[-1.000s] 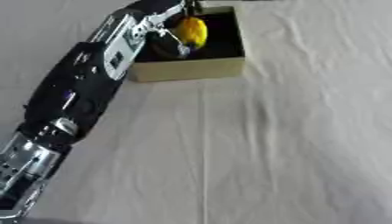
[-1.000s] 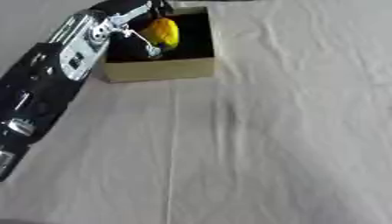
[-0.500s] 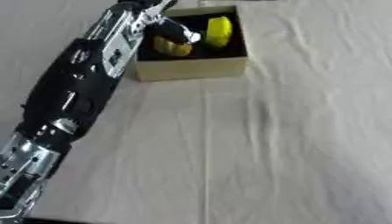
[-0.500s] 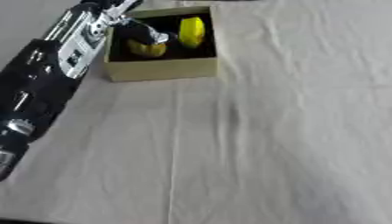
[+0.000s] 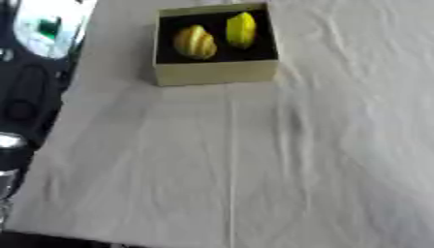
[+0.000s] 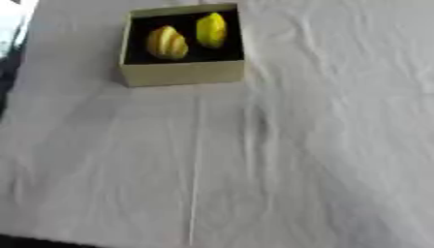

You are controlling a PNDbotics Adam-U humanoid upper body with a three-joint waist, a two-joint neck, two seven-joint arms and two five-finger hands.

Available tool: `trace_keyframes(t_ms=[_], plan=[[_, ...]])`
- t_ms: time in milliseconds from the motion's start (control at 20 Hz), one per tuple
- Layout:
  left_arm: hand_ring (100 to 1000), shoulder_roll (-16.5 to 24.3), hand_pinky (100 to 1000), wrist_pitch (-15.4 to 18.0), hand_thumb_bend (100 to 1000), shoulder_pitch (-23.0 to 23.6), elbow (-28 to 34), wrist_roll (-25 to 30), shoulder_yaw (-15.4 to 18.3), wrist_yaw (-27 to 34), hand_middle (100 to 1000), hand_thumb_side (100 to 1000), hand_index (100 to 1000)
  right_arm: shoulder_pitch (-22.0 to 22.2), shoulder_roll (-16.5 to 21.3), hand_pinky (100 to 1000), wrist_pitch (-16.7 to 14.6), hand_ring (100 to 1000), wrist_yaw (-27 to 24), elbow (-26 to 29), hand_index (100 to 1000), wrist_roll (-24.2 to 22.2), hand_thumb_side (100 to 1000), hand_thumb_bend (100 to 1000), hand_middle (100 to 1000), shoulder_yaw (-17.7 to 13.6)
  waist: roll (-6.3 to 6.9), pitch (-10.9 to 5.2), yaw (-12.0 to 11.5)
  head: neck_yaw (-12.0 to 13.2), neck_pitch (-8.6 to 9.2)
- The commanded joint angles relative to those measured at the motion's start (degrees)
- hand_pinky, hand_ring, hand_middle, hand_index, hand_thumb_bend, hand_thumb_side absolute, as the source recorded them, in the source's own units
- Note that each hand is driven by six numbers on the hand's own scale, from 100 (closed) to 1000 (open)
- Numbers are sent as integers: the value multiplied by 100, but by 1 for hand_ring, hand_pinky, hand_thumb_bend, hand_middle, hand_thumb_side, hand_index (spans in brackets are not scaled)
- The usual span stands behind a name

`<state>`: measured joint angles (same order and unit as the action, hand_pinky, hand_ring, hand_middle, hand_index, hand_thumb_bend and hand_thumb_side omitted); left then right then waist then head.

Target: Pick up objects on the table and place them in the box.

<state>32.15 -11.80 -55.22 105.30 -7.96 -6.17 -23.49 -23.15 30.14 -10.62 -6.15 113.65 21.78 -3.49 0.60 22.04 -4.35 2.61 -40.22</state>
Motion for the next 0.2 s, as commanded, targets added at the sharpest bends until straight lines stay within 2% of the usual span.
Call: trace_keyframes(t_ms=[50,200], plan=[[861,711,865,249,224,409,852,-1031,459,1083,765,515,858,-44,278,860,-89,828,110,95,857,93,549,100,710,-127,-18,-131,-49,-95,27],[853,974,856,926,214,1085,920,-1959,747,1708,762,539,865,-62,310,860,-156,827,166,95,857,168,546,100,711,-175,-73,-97,-110,-255,143]])
